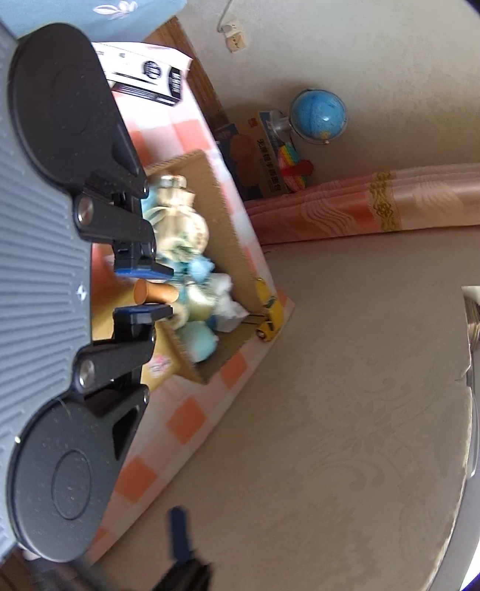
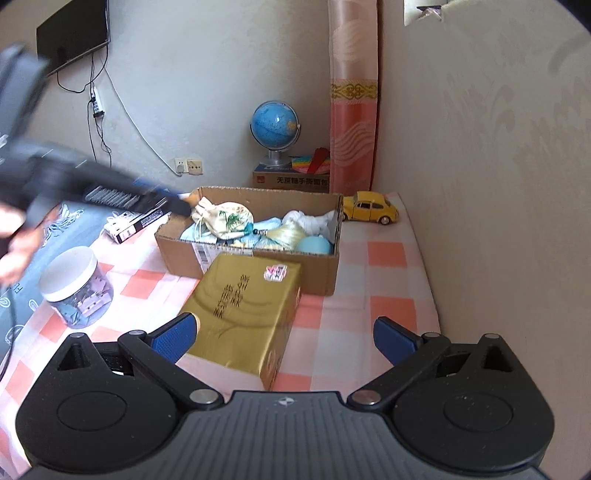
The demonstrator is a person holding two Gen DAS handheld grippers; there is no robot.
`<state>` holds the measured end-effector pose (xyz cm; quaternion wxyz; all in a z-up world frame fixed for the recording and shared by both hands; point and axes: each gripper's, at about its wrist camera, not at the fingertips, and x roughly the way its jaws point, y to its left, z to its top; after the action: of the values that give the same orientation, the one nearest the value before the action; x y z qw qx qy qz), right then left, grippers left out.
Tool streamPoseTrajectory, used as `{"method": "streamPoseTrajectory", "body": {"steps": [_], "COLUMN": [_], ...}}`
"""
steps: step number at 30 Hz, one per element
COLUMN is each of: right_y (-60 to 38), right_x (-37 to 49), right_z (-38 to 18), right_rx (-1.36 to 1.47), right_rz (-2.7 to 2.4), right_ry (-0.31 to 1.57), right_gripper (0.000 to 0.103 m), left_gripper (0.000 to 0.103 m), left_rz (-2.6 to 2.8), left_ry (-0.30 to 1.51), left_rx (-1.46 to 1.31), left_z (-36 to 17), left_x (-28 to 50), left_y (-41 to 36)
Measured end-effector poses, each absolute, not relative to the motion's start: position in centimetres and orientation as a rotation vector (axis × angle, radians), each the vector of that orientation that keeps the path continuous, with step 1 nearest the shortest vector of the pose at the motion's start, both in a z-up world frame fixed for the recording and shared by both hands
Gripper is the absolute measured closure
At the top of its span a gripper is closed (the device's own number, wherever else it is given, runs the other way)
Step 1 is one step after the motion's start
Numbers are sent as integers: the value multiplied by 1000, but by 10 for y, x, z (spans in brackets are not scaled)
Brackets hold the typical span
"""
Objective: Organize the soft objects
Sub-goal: 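Carry the orange object over the box and release it with the left gripper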
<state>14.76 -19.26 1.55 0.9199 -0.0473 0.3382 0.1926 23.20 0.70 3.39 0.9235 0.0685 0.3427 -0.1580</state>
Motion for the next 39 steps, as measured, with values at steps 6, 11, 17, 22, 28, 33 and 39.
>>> {"method": "streamPoseTrajectory", "body": {"steps": [6, 11, 17, 22, 28, 33, 39], "right_y": [-200, -208, -217, -217, -209, -204, -197], "right_x": [147, 149, 149, 145, 143, 153, 159], "right_z": [11, 8, 6, 11, 18, 19, 24], "right_rx": [-82, -70, -52, -43, -52, -32, -11], "right_rz": [397, 377, 356, 354, 315, 217, 144], "right_ry": [699, 711, 717, 706, 723, 794, 842], "right_gripper": [0, 0, 0, 0, 0, 0, 0], "left_gripper": [91, 90, 14, 6, 0, 0, 0], "left_rz": [-320, -296, -224, -210, -170, -81, -8], "left_ry": [740, 785, 733, 681, 643, 637, 688], "left_rx": [119, 104, 89, 78, 76, 53, -69], "left_z": [28, 17, 15, 28, 36, 28, 28], "left_x": [291, 332, 338, 314, 264, 209, 157], "left_y": [-10, -19, -21, -12, -1, 5, 19]}}
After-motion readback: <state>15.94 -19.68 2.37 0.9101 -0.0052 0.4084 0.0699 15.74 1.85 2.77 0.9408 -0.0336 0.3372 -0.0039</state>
